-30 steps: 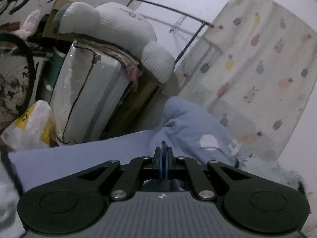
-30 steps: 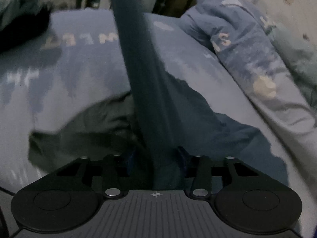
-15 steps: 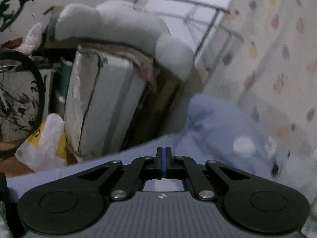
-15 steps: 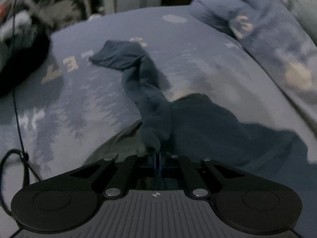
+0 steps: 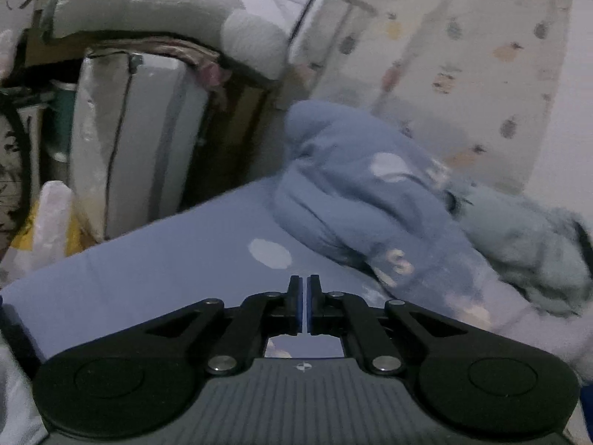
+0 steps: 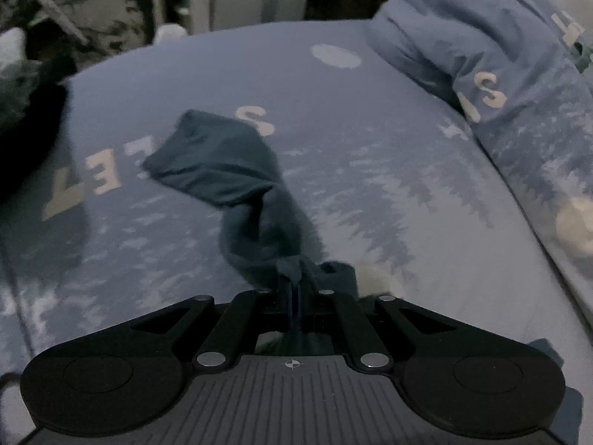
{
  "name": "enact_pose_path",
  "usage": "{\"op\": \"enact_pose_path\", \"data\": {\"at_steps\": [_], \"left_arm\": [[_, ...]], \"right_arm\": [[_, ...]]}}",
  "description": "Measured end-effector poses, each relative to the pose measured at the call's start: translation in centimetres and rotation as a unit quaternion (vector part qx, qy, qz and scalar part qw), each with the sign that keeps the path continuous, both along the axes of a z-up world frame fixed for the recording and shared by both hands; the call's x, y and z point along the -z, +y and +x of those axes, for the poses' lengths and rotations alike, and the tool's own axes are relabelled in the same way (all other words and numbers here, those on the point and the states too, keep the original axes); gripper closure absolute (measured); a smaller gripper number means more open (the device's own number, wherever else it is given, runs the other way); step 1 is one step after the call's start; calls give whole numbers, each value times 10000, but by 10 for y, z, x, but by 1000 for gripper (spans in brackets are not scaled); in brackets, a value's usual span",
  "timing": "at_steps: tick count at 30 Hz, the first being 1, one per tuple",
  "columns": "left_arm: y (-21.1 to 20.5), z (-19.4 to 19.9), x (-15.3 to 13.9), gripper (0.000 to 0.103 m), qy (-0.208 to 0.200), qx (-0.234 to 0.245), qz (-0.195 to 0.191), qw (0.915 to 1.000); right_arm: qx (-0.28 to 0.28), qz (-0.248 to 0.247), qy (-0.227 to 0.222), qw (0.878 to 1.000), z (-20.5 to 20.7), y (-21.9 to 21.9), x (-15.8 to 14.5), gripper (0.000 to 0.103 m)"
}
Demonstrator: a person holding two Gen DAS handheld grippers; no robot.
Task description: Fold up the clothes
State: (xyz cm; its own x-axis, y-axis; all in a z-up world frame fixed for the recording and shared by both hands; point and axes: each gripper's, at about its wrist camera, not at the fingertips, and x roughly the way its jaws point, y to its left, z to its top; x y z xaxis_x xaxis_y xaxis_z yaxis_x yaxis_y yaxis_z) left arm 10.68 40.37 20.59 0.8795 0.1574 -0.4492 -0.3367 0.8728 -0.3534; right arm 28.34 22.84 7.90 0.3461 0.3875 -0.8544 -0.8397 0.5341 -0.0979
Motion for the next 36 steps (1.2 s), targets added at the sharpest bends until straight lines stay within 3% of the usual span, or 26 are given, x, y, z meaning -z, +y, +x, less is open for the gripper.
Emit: {"op": "enact_pose_path", "data": {"at_steps": [3, 4, 6, 7, 8, 11, 13, 18, 22, 25, 30, 36], "left_arm": [[-14, -30, 2, 88, 85, 376, -41, 9992], [-21, -42, 4, 87, 154, 519, -20, 9985], [-33, -67, 6, 84, 248, 724, 38, 9971], [-38, -83, 6, 80, 241, 770, 91, 9967], [-41, -97, 4, 78, 215, 771, 148, 9967], [-36, -143, -16, 69, -38, 507, 353, 9981], [-29, -173, -36, 54, -257, 245, 516, 9980], [-22, -245, -92, 40, -761, -261, 938, 9923], [-34, -288, -120, 30, -989, -290, 956, 9901], [-46, -309, -131, 30, -1056, -143, 783, 9912], [-67, -329, -135, 28, -1035, 291, 442, 9932], [-114, -334, -103, 28, -526, 1112, 100, 9924]], "right_arm": [[144, -257, 243, 9993, 4, 1, 14, 96], [128, -281, 294, 9991, 1, 0, 14, 91], [59, -193, 352, 9992, -12, -8, 4, 61], [9, -106, 275, 9996, -22, -15, -7, 35], [-33, 3, 209, 9998, -32, -23, -19, 23], [-121, 434, 116, 9989, -69, -52, -66, 22], [-135, 885, 64, 9960, -101, -82, -108, 20], [-154, 2058, 96, 9784, -192, -173, -203, 8], [-279, 2026, -193, 9787, -271, -223, -229, 7], [-376, 1901, -448, 9800, -329, -258, -243, 3], [-289, 1388, -519, 9885, -391, -279, -209, 3], [-410, 496, -617, 9960, -420, -264, -110, 7]]}}
